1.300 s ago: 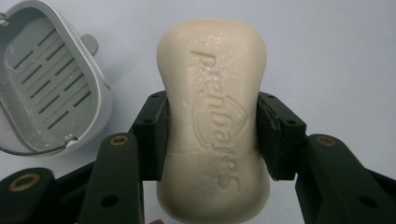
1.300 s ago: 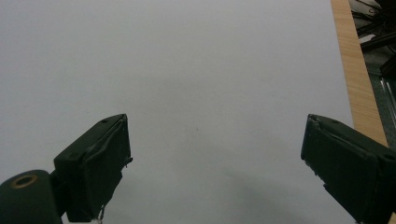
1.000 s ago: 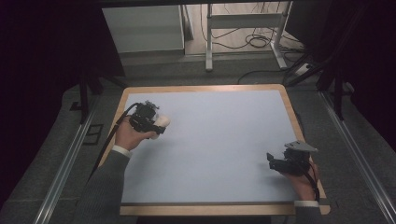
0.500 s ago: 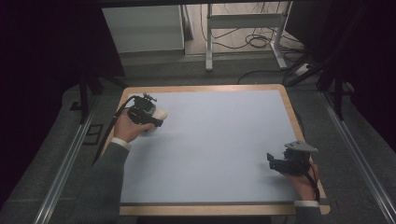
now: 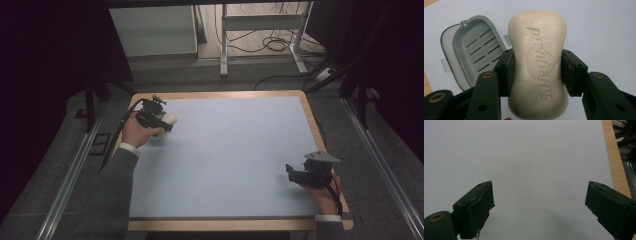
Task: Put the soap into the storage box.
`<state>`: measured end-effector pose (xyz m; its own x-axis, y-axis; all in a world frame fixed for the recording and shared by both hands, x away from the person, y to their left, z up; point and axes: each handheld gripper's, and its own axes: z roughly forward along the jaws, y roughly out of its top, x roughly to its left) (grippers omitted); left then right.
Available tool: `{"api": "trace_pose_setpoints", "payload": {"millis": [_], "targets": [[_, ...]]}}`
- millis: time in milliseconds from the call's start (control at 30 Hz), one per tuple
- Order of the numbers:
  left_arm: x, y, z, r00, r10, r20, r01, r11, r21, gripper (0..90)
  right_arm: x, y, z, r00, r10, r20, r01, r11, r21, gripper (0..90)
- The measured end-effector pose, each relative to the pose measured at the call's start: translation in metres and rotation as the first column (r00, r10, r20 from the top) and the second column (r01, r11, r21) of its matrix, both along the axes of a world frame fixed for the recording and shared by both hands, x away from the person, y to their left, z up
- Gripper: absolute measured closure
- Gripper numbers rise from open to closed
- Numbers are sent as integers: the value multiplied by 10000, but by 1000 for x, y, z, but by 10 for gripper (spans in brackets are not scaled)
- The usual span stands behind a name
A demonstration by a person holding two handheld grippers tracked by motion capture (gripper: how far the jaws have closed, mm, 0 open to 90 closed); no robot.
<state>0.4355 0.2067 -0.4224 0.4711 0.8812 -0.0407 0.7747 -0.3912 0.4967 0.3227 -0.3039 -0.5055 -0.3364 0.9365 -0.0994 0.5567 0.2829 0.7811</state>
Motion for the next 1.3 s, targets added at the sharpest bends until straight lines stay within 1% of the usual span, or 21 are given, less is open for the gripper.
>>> {"api": "trace_pose_setpoints", "payload": {"millis": [100,233,333,433,600,667,767,800,967,1067,1200,1267,1300], "targets": [[5,3,-1,9999,143,-60,-143,9999,-18,495,0,0,0,10000,10,-10,-10,10000,-9,81],[11,8,-4,9994,324,-156,-323,9994,87,496,0,0,0,10000,-7,-20,7,10000,-15,81],[16,10,-6,9980,612,-135,-613,9981,-3,496,0,-1,-1,10000,-9,-37,9,10000,-9,81],[22,14,-8,9954,937,-180,-940,9954,-200,495,0,-1,-1,10000,-15,-11,15,10000,-35,81],[27,16,-13,9938,1063,-326,-1066,9943,-78,495,0,-1,-1,10000,-22,-12,22,10000,-22,81],[30,17,-16,9928,1115,-447,-1118,9937,-28,495,0,-1,-1,10000,-20,-13,20,10000,-28,81],[33,18,-18,9921,1153,-502,-1160,9932,-114,495,0,-1,-1,10000,-46,-25,46,10000,-9,81],[35,19,-19,9920,1136,-545,-1142,9934,-79,495,0,-2,-1,10000,-35,-24,35,10000,-30,81],[42,24,-25,9876,1419,-669,-1420,9899,28,495,0,-1,-1,10000,-47,-35,47,10000,-43,81],[46,27,-27,9856,1525,-736,-1518,9883,156,495,0,-2,-1,10000,-71,43,71,10000,-60,82],[49,30,-31,9809,1764,-823,-1755,9843,183,495,0,-2,-1,9999,-90,52,90,10000,-43,82],[50,32,-34,9786,1895,-805,-1894,9819,87,495,0,-3,-1,9999,-106,39,107,9999,-75,82],[50,33,-35,9785,1879,-850,-1877,9822,99,495,0,-3,-1,9999,-96,36,96,9999,-85,82]]}}
